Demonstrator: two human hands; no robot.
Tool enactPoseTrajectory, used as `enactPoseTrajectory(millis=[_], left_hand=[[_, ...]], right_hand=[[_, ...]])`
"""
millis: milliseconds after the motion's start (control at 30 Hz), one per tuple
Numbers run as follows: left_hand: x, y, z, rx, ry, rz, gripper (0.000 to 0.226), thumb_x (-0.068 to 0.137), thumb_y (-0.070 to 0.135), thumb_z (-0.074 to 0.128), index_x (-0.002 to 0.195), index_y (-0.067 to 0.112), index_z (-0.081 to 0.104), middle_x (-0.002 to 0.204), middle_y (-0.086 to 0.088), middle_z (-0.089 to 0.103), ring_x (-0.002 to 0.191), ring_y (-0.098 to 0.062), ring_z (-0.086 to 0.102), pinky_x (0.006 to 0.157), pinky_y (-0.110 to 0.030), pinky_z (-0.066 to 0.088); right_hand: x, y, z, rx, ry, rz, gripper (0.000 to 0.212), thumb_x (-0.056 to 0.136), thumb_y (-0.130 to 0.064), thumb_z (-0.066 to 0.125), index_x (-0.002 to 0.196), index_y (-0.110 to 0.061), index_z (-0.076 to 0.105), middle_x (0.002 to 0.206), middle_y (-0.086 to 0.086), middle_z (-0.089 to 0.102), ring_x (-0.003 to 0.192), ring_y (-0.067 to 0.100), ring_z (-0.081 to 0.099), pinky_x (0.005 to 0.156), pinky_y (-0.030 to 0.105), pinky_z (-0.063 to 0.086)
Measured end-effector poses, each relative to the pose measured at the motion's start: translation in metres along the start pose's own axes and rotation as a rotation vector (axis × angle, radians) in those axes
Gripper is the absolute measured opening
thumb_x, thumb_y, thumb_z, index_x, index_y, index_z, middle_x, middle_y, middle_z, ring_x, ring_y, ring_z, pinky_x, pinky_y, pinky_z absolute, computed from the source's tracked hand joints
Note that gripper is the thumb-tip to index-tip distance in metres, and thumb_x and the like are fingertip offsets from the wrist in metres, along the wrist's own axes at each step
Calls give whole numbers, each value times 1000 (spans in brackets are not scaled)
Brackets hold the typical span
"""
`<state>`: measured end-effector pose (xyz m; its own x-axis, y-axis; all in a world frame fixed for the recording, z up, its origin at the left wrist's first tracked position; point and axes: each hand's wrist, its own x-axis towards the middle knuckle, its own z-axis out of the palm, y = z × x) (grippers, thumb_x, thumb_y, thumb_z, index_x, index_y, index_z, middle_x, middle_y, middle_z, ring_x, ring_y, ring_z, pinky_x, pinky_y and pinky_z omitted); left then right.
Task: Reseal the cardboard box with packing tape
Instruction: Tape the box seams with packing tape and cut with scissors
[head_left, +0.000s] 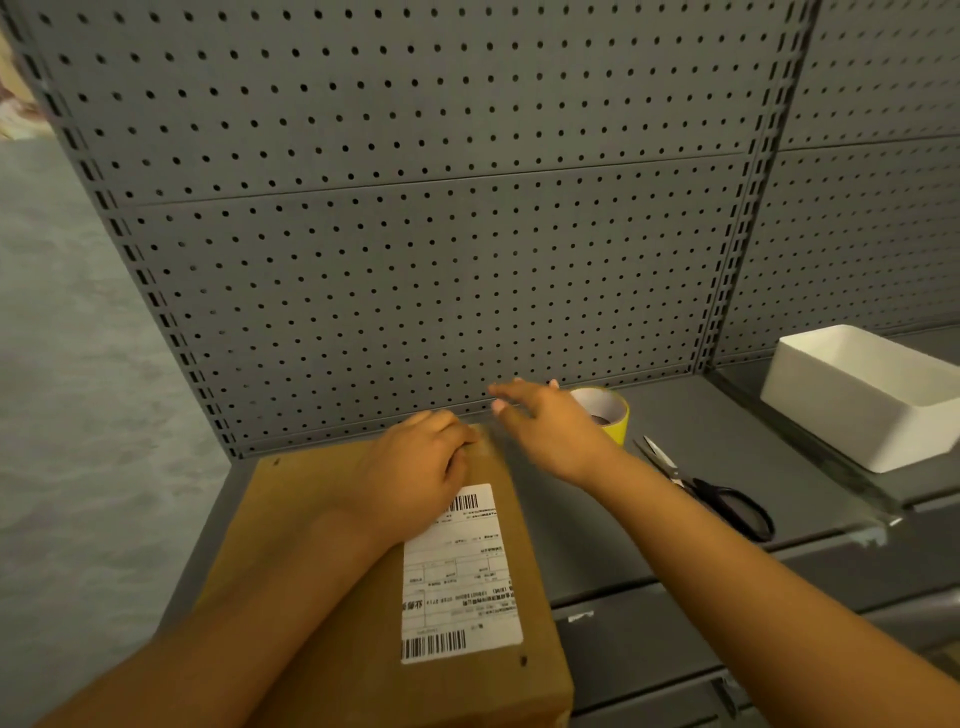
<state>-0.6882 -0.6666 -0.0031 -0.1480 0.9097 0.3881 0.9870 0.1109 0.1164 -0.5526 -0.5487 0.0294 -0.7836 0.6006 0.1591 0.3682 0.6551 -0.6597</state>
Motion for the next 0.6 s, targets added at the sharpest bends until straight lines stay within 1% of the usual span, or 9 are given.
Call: enactPoseTrajectory(millis=[67,133,200,233,333,400,467,533,600], left_hand=[[0,0,0,-1,-4,2,56,87,42,18,120,26,61,107,11,60,98,-8,53,79,-23,43],[0,0,1,-9,2,-7,57,87,41,18,120,26,62,109,11,60,99,-8,53,81,-27,47],[0,-1,2,-13,18,-17,55,87,40,21,119,25,63,109,11,61,100,-8,54,82,-31,50],[0,-1,2,-13,20,-21,55,87,39,21,118,25,64,109,11,61,100,-8,55,82,-32,51],[1,0,3,-18,12,-32,56,87,40,21,117,25,65,109,11,62,100,-9,55,82,-34,51],[1,1,1,-18,10,-32,51,89,37,24,118,25,65,109,11,62,101,-9,55,82,-34,50],[0,1,0,-11,7,-22,43,92,32,31,119,25,64,111,11,61,102,-9,54,85,-32,49],[0,1,-2,-11,2,-6,36,95,27,38,121,24,63,112,10,60,102,-9,53,86,-30,47],[1,0,-2,-15,-3,7,33,96,25,41,122,24,62,110,9,60,101,-9,53,86,-30,47]], right_hand=[[-7,4,13,-92,-105,10,45,104,-31,32,146,-16,35,155,2,30,147,17,12,118,37,-5],[-17,10,26,-98,-178,46,50,104,-34,27,151,-19,21,159,-1,18,148,17,4,118,38,-6],[-25,14,39,74,-196,103,53,104,-36,25,153,-24,8,160,2,16,148,17,4,119,37,2],[-28,15,43,186,-188,139,55,104,-38,25,153,-26,5,159,4,19,148,18,11,119,35,12],[-35,22,56,513,-188,269,65,99,-53,32,153,-29,6,152,3,36,134,18,42,110,32,34],[-40,31,61,679,-226,334,79,86,-71,40,151,-31,20,149,-1,42,129,16,48,111,39,37],[-37,33,55,683,-266,346,82,80,-77,44,147,-31,32,144,-2,48,127,16,51,112,42,36],[-29,26,45,614,-240,312,83,83,-74,44,149,-25,29,148,-3,43,133,14,43,115,37,28],[-20,11,39,565,-138,274,65,98,-50,39,153,-21,18,151,-1,34,128,6,37,105,25,29]])
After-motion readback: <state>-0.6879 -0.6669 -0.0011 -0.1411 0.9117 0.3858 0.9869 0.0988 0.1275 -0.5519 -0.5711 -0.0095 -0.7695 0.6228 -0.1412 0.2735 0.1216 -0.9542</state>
